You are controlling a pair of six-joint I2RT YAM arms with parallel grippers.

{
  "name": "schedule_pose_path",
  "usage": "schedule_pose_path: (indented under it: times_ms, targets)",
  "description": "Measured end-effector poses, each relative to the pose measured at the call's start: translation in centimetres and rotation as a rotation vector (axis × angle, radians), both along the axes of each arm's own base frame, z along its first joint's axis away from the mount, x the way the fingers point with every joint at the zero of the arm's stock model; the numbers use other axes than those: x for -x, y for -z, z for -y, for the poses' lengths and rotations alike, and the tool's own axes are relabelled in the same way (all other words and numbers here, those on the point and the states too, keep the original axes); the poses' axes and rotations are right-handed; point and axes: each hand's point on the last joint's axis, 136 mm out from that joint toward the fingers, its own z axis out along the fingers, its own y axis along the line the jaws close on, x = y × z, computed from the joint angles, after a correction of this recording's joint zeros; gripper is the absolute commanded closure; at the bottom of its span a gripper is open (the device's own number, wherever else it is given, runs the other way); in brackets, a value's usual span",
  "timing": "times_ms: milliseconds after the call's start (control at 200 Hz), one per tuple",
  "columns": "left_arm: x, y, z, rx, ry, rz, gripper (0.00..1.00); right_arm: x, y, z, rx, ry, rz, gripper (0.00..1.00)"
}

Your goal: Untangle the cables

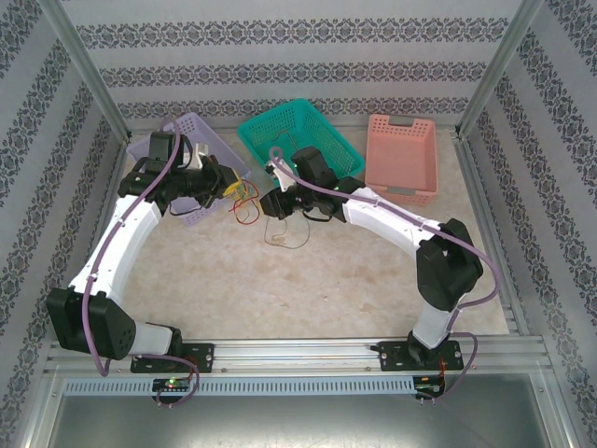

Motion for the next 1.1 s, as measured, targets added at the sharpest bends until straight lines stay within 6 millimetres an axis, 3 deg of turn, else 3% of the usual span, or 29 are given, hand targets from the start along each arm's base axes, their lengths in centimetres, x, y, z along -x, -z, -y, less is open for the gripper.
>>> schedule_pose_path:
  times_ms: [170,400,674,794,884,974,1099]
  targets:
    - [-0.6,-1.1,-0.7,-0.031,-0.037,0.02,1.0,0.8,0.7,1.1,0.011,0.019,0.006,1.0]
    - [-1.5,-2.5,-2.1,-0.052,-0.114,0.026,1.0,3.2,1.3,5.4,0.024,0.075,0.02,1.0]
    - [-1.6,-2.9,-3.0,-0.049,-0.17,-0.007,1.0,0.6,-0.3,9.6,0.015,0.227,0.079,1.0]
    - [-1.2,-3.0,-3.2,-0.055,-0.169,-0.031,0.97,-1.3,-1.5,12.8,-0.005,0.331,0.085,1.0]
    - [-0.7,-2.4,-3.4,-0.08,-0.159,-0.057,0.89,-2.3,-2.0,15.2,-0.011,0.393,0.078,1.0]
    - [-0.6,-1.1,-5.2,-0.106,-0.198,-0.085,0.88,-2.5,-1.1,17.5,0.028,0.445,0.032,1.0]
    - [1.5,4.1,-7.7,-0.165,-0.265,-0.203,0.96,-1.5,0.9,17.2,0.12,0.427,-0.026,1.0]
